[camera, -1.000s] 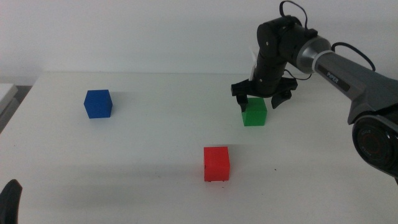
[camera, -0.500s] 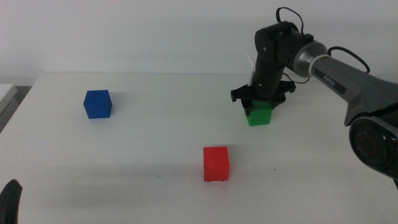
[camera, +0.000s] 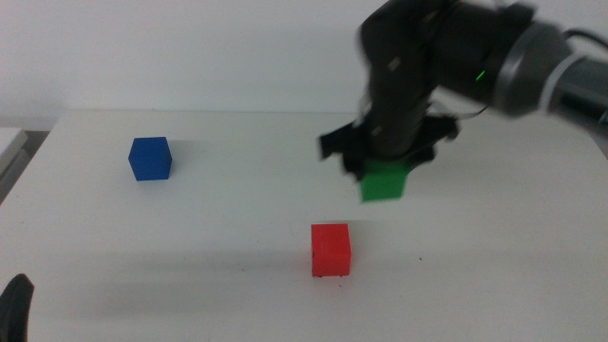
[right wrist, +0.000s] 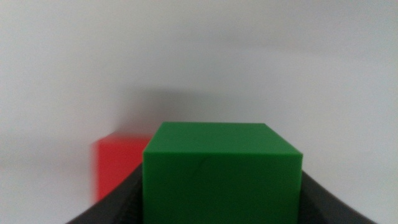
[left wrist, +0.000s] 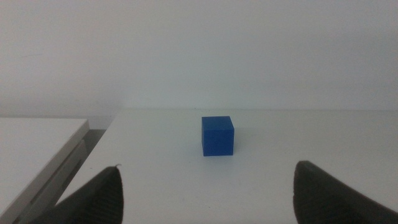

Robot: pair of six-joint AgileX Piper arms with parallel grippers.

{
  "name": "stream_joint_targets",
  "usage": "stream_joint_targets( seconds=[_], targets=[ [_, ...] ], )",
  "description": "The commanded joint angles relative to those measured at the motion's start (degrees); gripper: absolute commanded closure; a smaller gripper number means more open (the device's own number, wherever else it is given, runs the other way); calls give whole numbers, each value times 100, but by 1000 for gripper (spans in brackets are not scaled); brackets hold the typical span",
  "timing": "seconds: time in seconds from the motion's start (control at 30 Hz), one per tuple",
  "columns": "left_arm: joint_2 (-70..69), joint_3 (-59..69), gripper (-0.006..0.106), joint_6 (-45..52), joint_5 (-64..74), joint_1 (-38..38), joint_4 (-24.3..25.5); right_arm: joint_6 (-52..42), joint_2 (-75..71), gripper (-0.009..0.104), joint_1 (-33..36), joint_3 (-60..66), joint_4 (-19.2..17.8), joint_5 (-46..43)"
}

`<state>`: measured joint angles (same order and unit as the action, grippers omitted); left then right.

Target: Stack red cubes first, then green, then blue cubes in a specific spot.

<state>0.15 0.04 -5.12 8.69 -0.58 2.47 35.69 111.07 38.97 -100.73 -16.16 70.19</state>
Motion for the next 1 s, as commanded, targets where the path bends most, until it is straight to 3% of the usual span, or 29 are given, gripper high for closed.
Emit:
stream_joint_targets(
  seconds=[0.0,0.13,0.27,0.97],
  targets=[
    [-15,-4,7,-81,-67,2,11,529,-97,94,376,131,-101,-23],
    [-15,-4,7,-81,-67,2,11,924,-97,92,696,131,252,-23],
    [-15,-4,7,-81,-67,2,11,1323,-16,92,994,131,-61,-23],
    [-15,-4,7,-81,-67,2,11,1488,588,92,723,131,4,-354]
  ],
)
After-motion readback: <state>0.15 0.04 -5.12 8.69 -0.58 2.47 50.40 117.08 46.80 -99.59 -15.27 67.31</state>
